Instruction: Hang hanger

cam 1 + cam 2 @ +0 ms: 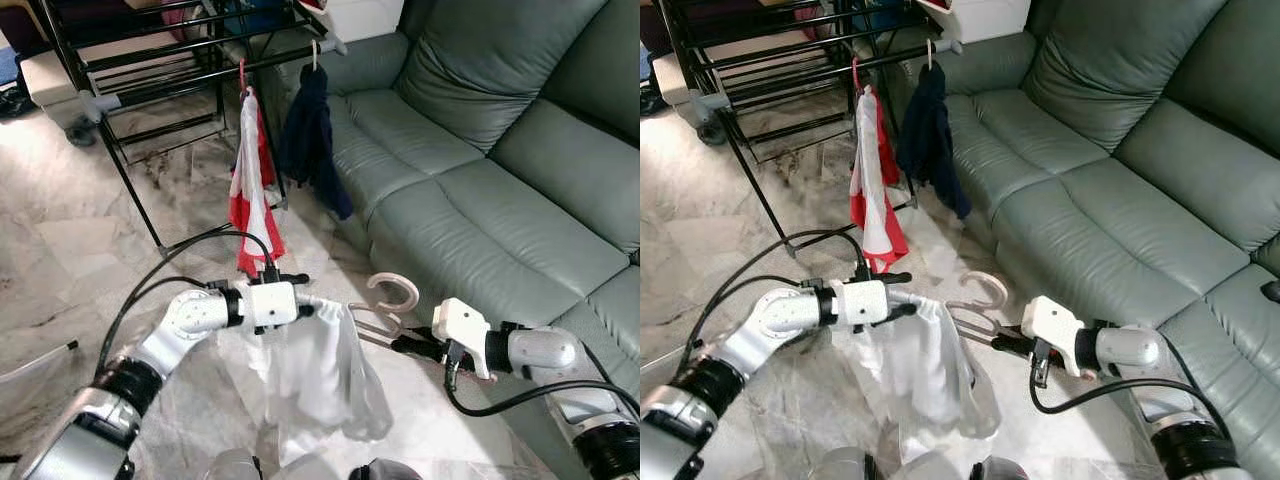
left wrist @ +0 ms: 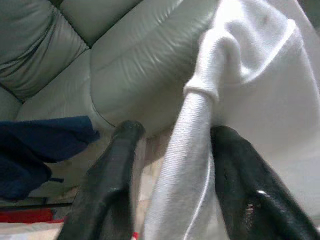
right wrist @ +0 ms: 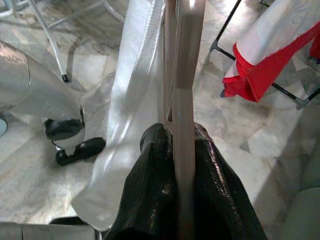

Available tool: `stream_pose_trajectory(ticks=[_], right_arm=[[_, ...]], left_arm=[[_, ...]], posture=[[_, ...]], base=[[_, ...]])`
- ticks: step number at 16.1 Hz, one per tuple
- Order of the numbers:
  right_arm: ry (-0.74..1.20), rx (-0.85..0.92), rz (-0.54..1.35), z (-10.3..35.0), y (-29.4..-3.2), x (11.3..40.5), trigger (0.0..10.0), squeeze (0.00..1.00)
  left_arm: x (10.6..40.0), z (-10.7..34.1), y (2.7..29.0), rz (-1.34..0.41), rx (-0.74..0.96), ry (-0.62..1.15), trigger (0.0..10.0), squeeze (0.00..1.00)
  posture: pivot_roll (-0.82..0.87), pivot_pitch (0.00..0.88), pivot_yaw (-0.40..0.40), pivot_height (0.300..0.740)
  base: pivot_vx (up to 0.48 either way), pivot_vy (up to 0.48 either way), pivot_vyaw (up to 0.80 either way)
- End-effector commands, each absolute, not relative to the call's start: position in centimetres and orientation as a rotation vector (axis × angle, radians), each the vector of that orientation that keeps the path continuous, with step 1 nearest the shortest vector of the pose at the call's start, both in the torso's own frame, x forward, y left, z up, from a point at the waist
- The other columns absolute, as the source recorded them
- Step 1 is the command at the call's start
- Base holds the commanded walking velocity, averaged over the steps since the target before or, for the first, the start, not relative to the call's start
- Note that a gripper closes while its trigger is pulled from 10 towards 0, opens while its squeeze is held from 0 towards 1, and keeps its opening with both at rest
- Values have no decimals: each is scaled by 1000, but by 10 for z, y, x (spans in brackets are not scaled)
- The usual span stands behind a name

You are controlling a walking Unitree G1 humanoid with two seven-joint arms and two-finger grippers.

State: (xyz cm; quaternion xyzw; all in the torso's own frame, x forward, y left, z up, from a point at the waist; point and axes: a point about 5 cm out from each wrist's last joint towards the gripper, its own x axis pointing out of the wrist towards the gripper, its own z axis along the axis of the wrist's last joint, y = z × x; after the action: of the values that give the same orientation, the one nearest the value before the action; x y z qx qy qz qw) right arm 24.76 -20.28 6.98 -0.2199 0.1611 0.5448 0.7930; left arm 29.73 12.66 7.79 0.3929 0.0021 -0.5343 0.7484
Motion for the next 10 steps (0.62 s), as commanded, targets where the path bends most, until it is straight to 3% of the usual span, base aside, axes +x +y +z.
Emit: stream_pose_trajectory(ticks=[1,10], right_arm=[[295,-512,1208,79,-199,249,10000,0],[282,-553,1210,80,-198,250,10000,0]], left_arm=[[298,77,133,-1190,892,28,0,0],[296,62,140,-1262,887,177,0,0]], posture=[[-14,10,-32,740],[-16,10,-30,740]], base=[[0,0,0],[0,0,0]])
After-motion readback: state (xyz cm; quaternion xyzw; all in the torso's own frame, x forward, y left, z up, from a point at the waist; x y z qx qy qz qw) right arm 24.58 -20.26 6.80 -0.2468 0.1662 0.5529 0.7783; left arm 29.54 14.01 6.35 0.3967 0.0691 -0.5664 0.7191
